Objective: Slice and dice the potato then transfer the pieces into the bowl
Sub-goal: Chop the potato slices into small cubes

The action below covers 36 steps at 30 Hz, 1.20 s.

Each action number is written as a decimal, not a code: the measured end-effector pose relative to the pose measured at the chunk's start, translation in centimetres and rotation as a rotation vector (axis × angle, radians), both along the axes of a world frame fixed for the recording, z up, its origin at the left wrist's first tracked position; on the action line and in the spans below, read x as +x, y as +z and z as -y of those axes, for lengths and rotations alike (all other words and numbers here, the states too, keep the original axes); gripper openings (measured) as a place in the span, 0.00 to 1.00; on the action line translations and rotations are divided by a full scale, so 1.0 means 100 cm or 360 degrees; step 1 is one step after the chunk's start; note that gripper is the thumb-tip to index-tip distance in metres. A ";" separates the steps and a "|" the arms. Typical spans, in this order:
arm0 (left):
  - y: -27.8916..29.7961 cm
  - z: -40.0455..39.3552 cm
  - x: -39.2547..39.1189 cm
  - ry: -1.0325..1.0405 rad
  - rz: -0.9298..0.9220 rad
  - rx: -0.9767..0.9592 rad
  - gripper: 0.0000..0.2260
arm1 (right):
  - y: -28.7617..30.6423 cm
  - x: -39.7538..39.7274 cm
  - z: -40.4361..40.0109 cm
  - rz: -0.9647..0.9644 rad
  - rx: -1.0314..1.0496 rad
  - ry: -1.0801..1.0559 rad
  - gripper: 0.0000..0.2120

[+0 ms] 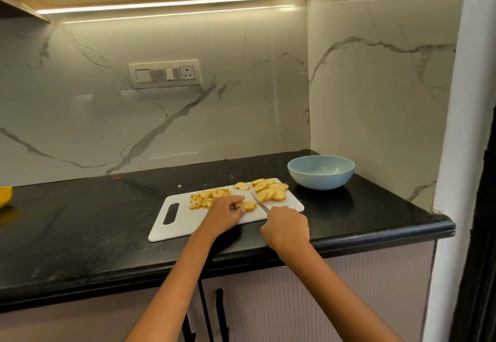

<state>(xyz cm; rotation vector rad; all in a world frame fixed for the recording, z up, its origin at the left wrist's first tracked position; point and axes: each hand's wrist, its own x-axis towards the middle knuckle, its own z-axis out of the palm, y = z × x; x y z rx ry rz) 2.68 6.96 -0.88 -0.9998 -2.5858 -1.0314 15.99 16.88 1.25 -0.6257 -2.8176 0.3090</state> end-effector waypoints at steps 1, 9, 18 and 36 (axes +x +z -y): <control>0.000 0.000 0.000 -0.0001 0.0000 0.0016 0.18 | 0.000 0.002 0.002 0.0011 0.0023 -0.0005 0.13; -0.001 0.000 0.002 0.0000 -0.0018 0.0092 0.17 | 0.007 -0.003 0.009 0.0051 0.0023 0.0044 0.12; 0.000 0.002 0.002 -0.0029 -0.0029 0.0081 0.20 | 0.004 -0.008 0.011 -0.0011 0.0033 -0.0024 0.11; -0.002 -0.001 0.005 0.0060 -0.0155 0.0167 0.16 | 0.006 -0.020 0.022 0.0033 0.0061 0.0005 0.12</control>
